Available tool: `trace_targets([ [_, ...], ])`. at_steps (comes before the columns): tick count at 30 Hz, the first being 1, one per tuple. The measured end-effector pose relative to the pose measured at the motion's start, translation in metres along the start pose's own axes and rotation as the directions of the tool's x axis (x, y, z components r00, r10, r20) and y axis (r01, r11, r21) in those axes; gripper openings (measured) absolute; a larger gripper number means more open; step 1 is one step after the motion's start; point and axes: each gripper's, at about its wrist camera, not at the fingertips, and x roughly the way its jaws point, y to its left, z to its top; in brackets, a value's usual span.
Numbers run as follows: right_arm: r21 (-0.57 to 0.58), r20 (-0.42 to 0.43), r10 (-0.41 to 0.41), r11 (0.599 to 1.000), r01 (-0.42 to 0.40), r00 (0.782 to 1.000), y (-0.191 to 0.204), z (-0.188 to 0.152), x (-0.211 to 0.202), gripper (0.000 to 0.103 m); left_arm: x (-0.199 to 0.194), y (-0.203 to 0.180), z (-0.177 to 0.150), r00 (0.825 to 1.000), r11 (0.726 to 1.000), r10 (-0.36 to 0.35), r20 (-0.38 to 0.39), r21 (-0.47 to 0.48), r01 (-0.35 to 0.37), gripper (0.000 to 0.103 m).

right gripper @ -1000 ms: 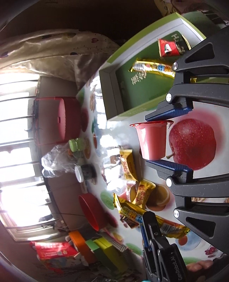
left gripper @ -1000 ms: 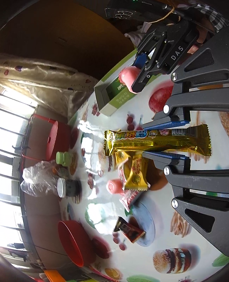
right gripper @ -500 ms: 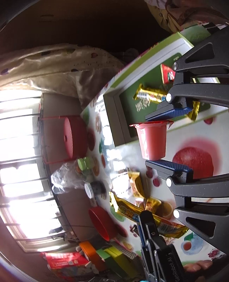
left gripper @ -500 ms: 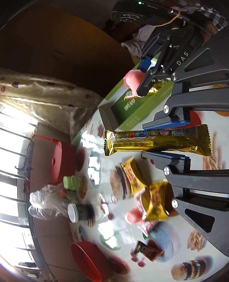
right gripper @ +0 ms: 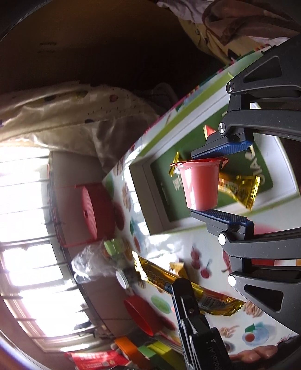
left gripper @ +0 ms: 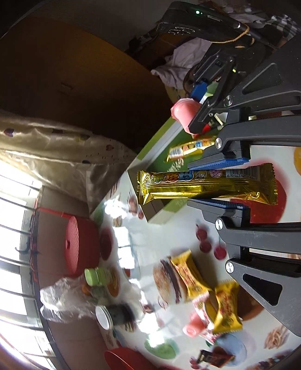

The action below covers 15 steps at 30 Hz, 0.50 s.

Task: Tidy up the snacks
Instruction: 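Carry the gold bar and pink jelly cup over the green box with both tools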

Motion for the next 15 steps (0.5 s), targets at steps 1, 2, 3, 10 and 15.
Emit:
trace_targets([
  [1,0.004,-0.001,-0.005,1.000,0.005,1.000,-0.003,0.000,0.000,0.042,0.003,-0.002,0.002,1.000,1.000,-0.007,-0.002,0.003,0.007,0.025],
  [2,0.010,-0.003,-0.014,1.000,0.014,1.000,-0.007,0.000,0.001,0.042,0.005,-0.004,0.003,1.000,1.000,-0.011,-0.005,0.003,0.011,0.025],
  [3,0.014,-0.006,-0.021,1.000,0.021,1.000,-0.010,-0.001,0.002,0.042,0.008,-0.006,0.005,1.000,1.000,-0.020,-0.008,0.001,0.020,0.025],
  [10,0.030,-0.028,-0.062,0.998,0.063,0.998,-0.026,-0.006,0.008,0.042,0.032,-0.016,0.010,0.997,0.998,-0.059,-0.045,-0.002,0.059,0.025],
  [15,0.017,-0.060,-0.088,0.996,0.089,0.994,-0.031,-0.014,0.015,0.042,0.052,-0.024,0.009,0.994,0.997,-0.077,-0.082,-0.013,0.076,0.025],
])
